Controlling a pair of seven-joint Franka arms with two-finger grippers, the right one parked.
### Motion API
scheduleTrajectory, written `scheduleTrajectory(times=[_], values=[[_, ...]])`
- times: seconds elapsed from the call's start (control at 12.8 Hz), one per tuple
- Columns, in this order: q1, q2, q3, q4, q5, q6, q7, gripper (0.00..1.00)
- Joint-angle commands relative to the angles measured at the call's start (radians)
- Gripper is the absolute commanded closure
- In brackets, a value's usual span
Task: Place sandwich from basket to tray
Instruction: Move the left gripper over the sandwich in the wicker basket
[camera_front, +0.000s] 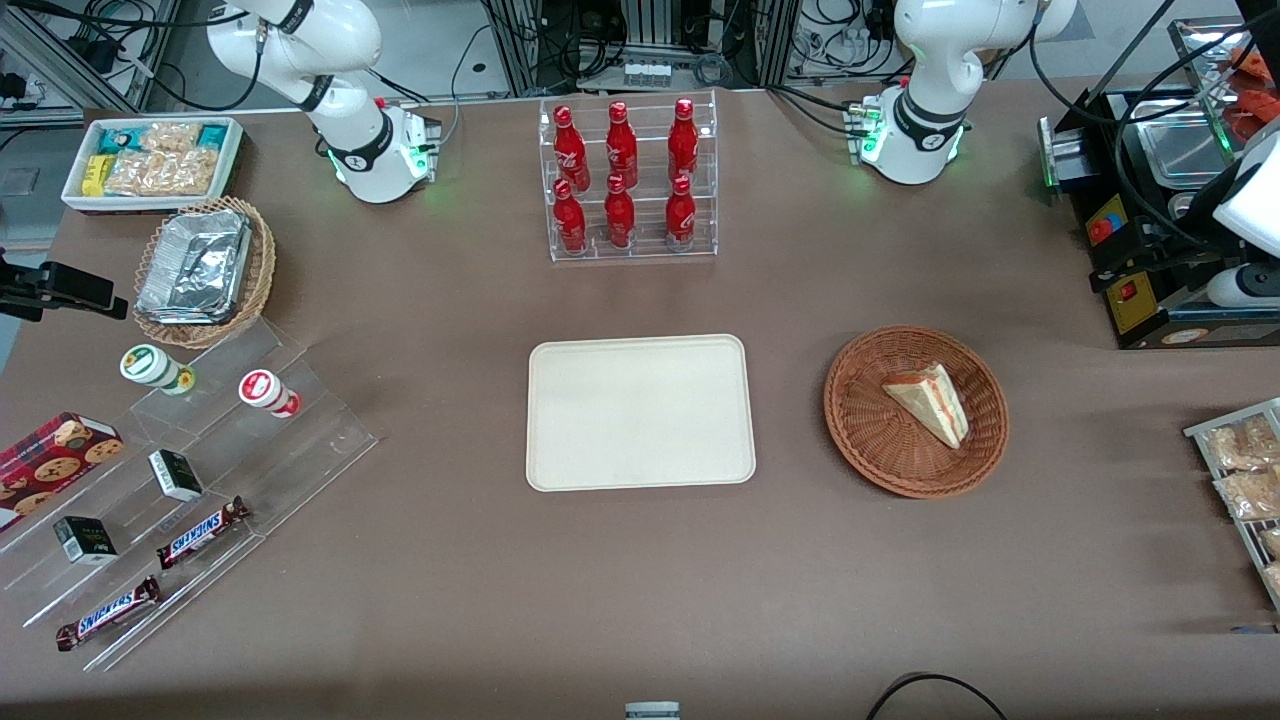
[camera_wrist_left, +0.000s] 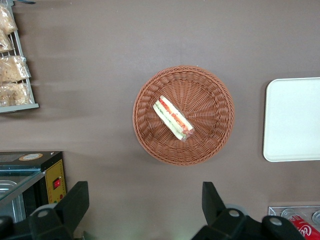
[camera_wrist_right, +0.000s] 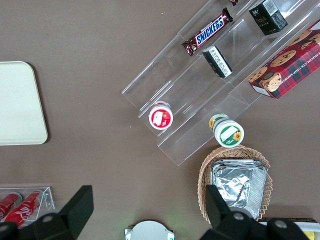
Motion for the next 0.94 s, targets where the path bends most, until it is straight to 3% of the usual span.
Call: scheduleTrajectory(times=[0.0,0.47,0.86], values=[[-0.006,0.01,-0.016,0.003,-0.01,-0.01,-0.009,0.0],[-0.009,0.113,-0.019,-0.025,-0.008,0.095,-0.051,0.0],[-0.073,0.11,-0.023,-0.264,0.033,0.383,-0.272,0.0]])
